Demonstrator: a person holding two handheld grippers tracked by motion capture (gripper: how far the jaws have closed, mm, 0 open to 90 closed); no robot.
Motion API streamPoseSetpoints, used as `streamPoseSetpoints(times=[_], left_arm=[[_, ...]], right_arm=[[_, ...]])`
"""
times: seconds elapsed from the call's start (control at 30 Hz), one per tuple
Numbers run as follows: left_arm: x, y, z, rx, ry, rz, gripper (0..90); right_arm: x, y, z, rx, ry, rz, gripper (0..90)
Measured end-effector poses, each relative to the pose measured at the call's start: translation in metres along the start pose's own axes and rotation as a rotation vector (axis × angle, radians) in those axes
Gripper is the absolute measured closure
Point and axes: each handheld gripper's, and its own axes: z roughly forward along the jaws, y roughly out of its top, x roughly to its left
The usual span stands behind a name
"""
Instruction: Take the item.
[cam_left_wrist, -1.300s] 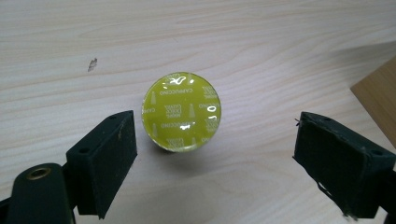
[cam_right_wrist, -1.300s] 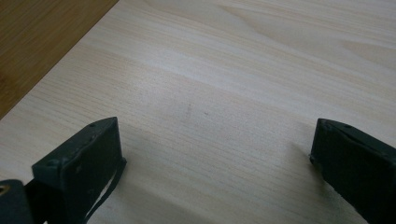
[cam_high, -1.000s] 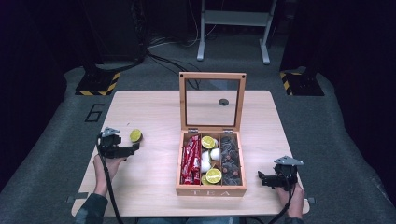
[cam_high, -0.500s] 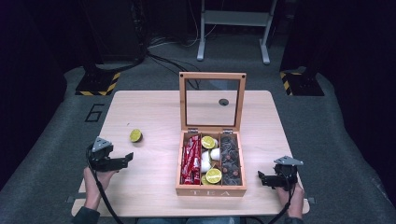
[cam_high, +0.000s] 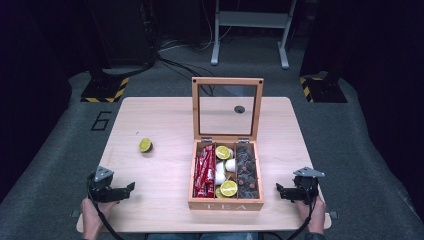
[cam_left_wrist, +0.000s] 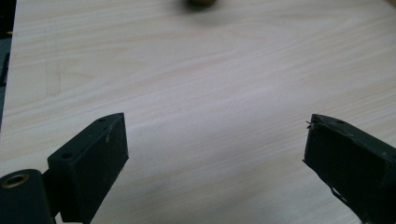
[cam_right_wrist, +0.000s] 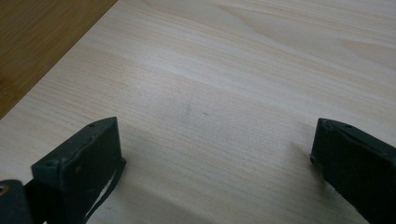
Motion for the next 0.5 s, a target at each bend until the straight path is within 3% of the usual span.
streamPoseSetpoints(times=[0.27, 0.37, 0.5], left_arm=[[-0.003, -0.009, 0.008, 0.051, -0.006, 0.028, 3.3], [-0.002, -0.013, 0.011, 0.034, -0.005, 0.009, 2.7], [-0.002, -0.015, 0.011, 0.030, 0.003, 0.015, 2.2]], right_arm=[[0.000, 0.000, 0.000, 0.000, 0.000, 0.000, 1.2], [0.000, 0.000, 0.000, 0.000, 0.000, 0.000, 1.2], [0.000, 0.000, 0.000, 0.000, 0.001, 0.000, 1.2]])
